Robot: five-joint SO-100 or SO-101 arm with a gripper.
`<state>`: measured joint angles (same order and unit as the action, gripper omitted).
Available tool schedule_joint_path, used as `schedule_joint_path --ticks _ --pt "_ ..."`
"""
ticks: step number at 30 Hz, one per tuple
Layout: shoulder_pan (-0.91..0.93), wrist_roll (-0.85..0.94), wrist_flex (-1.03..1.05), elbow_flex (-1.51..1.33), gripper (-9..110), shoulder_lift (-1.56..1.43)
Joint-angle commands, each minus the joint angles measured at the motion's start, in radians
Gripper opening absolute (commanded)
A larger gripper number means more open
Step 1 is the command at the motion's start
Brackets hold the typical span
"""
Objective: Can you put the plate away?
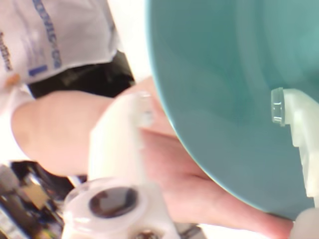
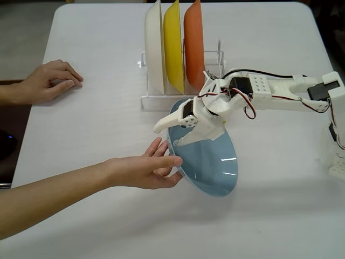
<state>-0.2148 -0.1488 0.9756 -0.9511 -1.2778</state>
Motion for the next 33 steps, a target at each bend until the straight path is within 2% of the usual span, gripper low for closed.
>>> schedule_joint_path --ticks 1,6,9,16,22,30,33 --pt "-0.025 -0.034 -0.003 0.066 19 -0.031" --pt "-0.017 -0.034 0.115 0.199 0 -0.040" --pt "-0.005 0.002 0.212 0.301 0 -0.081" --pt "0.008 0.121 0.206 0.302 0 -0.342" --pt "-0.008 0.181 0.091 0.126 0 -0.598" --pt "-0.023 0.410 0.015 0.000 0 -0.833" --pt "-0.021 0.569 -0.032 -0.075 0 -0.925"
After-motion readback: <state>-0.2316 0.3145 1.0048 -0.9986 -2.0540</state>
